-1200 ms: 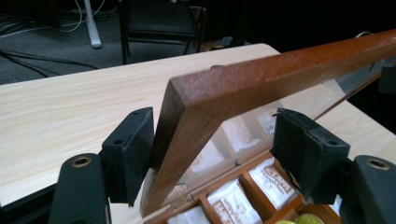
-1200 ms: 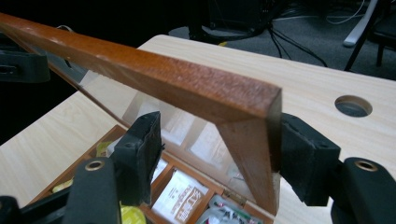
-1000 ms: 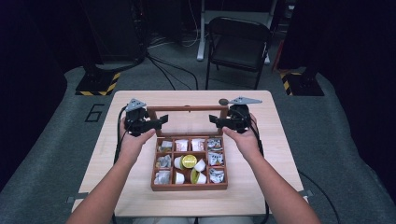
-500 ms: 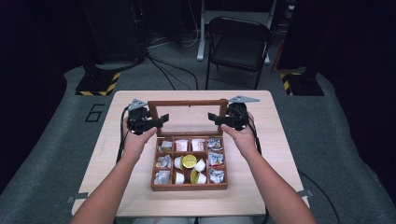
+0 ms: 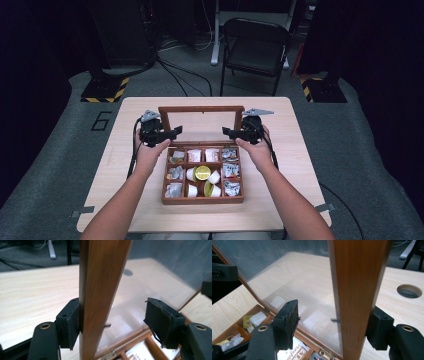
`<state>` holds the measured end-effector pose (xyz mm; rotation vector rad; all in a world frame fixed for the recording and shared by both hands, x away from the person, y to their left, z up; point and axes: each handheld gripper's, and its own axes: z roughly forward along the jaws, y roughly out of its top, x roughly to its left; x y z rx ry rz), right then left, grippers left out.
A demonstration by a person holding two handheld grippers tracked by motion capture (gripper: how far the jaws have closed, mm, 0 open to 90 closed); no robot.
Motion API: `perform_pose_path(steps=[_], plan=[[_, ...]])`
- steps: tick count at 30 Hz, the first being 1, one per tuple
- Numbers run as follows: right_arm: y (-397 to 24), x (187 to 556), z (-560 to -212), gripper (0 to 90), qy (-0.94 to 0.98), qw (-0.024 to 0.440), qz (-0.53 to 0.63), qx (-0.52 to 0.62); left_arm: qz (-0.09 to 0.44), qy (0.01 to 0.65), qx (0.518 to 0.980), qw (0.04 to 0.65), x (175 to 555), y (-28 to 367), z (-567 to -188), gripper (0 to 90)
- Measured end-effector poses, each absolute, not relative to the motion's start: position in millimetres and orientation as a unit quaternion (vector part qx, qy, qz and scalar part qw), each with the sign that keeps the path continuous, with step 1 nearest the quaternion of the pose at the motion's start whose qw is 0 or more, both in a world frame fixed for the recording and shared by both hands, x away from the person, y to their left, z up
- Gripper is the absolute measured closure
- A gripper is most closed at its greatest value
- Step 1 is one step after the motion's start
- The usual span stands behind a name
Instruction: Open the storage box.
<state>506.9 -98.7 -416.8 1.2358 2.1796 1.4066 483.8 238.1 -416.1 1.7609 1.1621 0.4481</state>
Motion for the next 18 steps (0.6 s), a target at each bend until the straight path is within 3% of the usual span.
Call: perform_pose_path(steps=[18], plan=[[-97.6, 504.8, -445.4, 36.7, 0.750, 0.138, 0.466, 0.450, 0.178, 0.497, 0.710, 0.465, 482.3, 235.1, -444.3, 30.1]])
